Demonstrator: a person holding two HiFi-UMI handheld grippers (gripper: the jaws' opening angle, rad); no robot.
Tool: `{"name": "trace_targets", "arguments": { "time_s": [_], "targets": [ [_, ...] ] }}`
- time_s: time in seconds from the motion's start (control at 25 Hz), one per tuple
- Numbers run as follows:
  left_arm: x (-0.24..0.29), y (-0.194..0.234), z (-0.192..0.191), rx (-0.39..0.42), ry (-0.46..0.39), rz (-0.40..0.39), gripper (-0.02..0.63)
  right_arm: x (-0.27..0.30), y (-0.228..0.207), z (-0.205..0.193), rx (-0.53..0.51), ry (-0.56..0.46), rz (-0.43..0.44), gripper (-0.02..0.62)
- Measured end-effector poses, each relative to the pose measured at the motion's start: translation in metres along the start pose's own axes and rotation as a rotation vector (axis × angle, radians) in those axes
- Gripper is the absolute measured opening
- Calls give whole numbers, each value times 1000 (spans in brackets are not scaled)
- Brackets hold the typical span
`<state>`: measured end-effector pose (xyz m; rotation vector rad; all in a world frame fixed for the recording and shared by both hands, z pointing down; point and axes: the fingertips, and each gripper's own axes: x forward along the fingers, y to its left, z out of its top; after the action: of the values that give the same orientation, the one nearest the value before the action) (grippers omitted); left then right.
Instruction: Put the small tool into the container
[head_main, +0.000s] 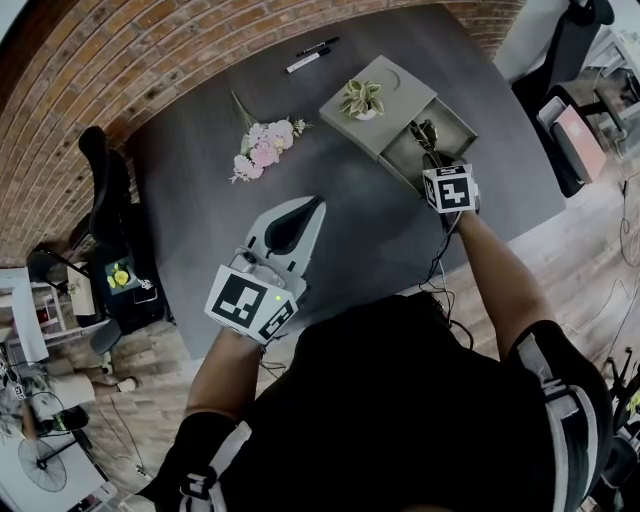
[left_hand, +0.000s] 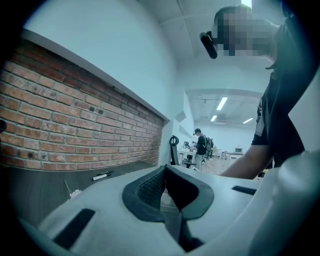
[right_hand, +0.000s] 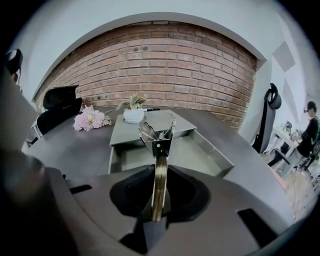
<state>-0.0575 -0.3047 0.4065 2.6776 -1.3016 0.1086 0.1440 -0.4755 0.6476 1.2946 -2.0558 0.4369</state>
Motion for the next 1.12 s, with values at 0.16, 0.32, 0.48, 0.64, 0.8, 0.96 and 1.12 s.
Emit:
{"name": "trace_targets", "arguments": {
  "time_s": [0.16,0.32,0.48,0.64,0.8,0.96,1.12],
  "targets": [
    [-1,0,2,-12,-12,-5,9,-4,2,0,-8,-4,10,74],
    [0,-4,1,-13,-13,-18,9,-10,3,3,-2,-21,22,114],
    [-1,-10,4,-7,-23,-36,9,-22,1,5,7,-47,11,117],
    [-2,-15,6,-1,-34,-52,9,-39,-3,8,30,-85,-3,117],
    [4,-22,8,10,-44,-85,9,-64,-12,18,71,-149,-19,101],
    [10,-32,14,25,-52,-120,9,-104,-18,45,74,-299,-32,58],
    [14,-43,15,29,-62,-159,9,-150,-12,70,88,-450,-6,45]
  ]
}}
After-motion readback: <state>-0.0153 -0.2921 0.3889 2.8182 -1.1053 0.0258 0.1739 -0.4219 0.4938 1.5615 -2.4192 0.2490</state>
